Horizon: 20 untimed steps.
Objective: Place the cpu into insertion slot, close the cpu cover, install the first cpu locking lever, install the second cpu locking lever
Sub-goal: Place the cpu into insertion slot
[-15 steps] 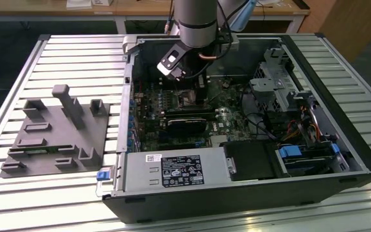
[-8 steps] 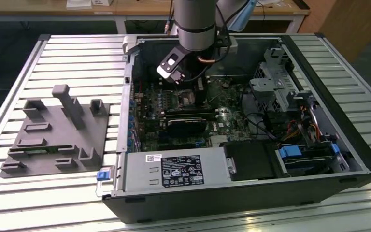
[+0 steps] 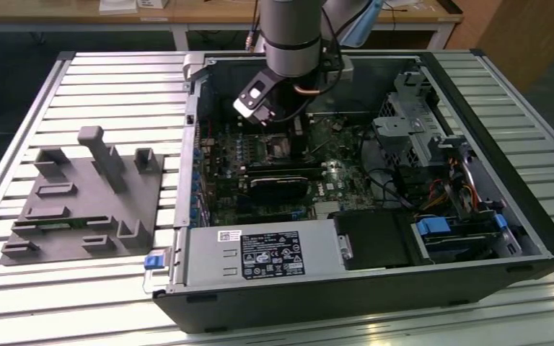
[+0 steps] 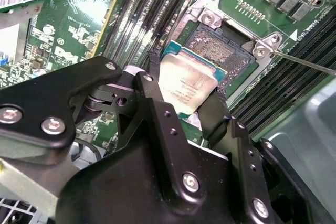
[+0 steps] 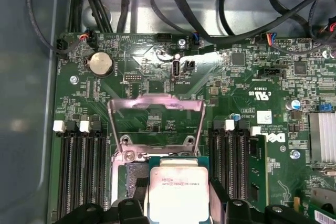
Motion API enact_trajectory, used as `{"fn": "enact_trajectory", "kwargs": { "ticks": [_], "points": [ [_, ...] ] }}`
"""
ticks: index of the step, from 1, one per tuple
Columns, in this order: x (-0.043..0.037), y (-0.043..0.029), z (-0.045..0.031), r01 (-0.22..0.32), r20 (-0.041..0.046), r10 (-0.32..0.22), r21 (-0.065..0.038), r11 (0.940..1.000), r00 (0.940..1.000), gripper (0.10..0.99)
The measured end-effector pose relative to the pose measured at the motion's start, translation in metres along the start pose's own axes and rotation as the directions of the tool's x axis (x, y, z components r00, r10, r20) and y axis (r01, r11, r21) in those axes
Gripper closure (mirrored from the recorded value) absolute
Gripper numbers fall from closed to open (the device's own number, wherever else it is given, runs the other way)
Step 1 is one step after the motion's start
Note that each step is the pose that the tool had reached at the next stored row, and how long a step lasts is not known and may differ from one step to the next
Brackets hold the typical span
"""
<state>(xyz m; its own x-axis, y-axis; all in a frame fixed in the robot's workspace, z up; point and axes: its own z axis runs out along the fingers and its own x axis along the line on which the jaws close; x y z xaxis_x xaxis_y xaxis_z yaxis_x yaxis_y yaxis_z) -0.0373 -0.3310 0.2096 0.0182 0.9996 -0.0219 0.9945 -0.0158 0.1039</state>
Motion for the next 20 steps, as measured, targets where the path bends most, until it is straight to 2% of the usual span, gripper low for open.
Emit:
{"fn": "enact_trajectory", "kwargs": {
  "ticks": [9, 17, 20],
  "points": [
    [0.0089, -0.0065, 0.0013, 0.001, -0.0002, -0.001, 0.0, 1.0, 1.0, 0.549],
    [0.0123, -0.0112, 0.0074, 0.002, -0.0006, -0.002, 0.0, 1.0, 1.0, 0.549],
    [0.0124, -0.0118, 0.0103, 0.003, -0.0047, -0.003, 0.0, 1.0, 1.0, 0.549]
  ]
}}
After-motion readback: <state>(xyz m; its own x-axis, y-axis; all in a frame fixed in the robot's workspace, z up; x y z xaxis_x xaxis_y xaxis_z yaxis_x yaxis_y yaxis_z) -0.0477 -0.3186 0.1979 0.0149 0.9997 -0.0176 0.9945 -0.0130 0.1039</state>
